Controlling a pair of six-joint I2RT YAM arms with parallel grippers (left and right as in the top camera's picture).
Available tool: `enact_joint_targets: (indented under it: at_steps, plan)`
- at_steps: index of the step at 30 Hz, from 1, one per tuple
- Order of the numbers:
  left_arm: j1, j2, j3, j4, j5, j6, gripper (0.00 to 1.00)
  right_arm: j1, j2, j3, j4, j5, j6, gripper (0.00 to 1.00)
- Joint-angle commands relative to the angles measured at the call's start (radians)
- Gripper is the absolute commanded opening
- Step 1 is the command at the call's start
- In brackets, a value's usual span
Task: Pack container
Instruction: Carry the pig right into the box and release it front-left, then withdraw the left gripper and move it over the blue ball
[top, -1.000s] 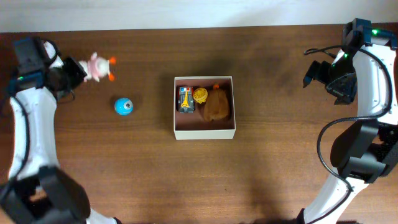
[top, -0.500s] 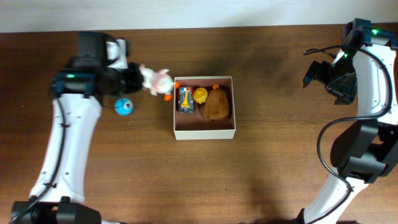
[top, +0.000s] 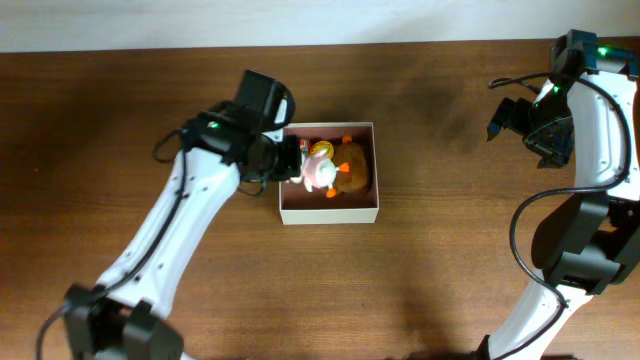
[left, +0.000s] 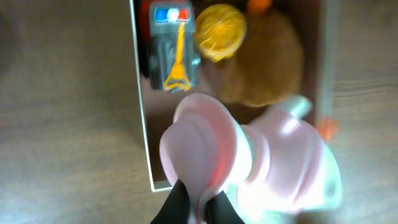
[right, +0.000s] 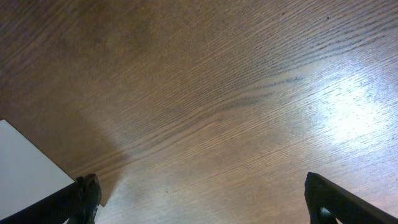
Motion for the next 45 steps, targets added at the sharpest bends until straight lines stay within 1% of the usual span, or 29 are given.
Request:
enact_joint_targets:
  at_steps: [1, 6, 16, 17, 18, 23, 24, 33, 35, 37, 40, 42, 43, 45]
  plan:
    - [-0.011, 0.071, 0.013, -0.013, -0.030, -0.082, 0.02, -0.003, -0.017, -0.002, 0.000, 0.009, 0.012, 0.99]
    - [-0.019, 0.133, 0.013, -0.012, -0.030, -0.145, 0.02, -0.003, -0.017, -0.002, 0.000, 0.009, 0.012, 0.99]
    - [-0.058, 0.179, 0.013, -0.014, -0.030, -0.147, 0.02, -0.003, -0.017, -0.002, 0.000, 0.009, 0.012, 0.99]
    - [-0.061, 0.179, 0.013, -0.015, -0.030, -0.147, 0.04, -0.003, -0.017, -0.002, 0.000, 0.009, 0.012, 0.99]
    - [-0.062, 0.179, 0.013, -0.016, -0.030, -0.147, 0.09, -0.003, -0.017, -0.002, 0.000, 0.009, 0.012, 0.99]
    - [-0.061, 0.179, 0.014, -0.016, -0.030, -0.147, 0.40, -0.003, -0.017, -0.002, 0.000, 0.009, 0.012, 0.99]
    - [-0.061, 0.178, 0.014, -0.016, -0.028, -0.147, 0.44, -0.003, -0.017, -0.002, 0.000, 0.009, 0.012, 0.99]
    - [-0.061, 0.174, 0.038, -0.022, -0.005, -0.145, 0.47, -0.003, -0.017, -0.002, 0.000, 0.009, 0.012, 0.99]
    - [-0.059, 0.163, 0.058, -0.024, -0.008, -0.117, 0.47, -0.003, -0.017, -0.002, 0.000, 0.009, 0.012, 0.99]
    - [-0.048, 0.146, 0.094, -0.043, -0.047, -0.104, 0.47, -0.003, -0.017, -0.002, 0.000, 0.009, 0.012, 0.98]
    - [-0.014, 0.115, 0.165, -0.092, -0.155, -0.100, 0.47, -0.003, -0.017, -0.002, 0.000, 0.009, 0.012, 0.99]
    - [0.018, 0.095, 0.201, -0.114, -0.222, -0.074, 0.47, -0.003, -0.017, -0.002, 0.000, 0.009, 0.012, 0.99]
    - [0.034, 0.085, 0.210, -0.121, -0.254, -0.063, 0.51, -0.003, -0.017, -0.002, 0.000, 0.009, 0.012, 0.99]
    - [0.071, 0.067, 0.213, -0.125, -0.323, -0.060, 0.70, -0.003, -0.017, -0.002, 0.000, 0.009, 0.012, 0.99]
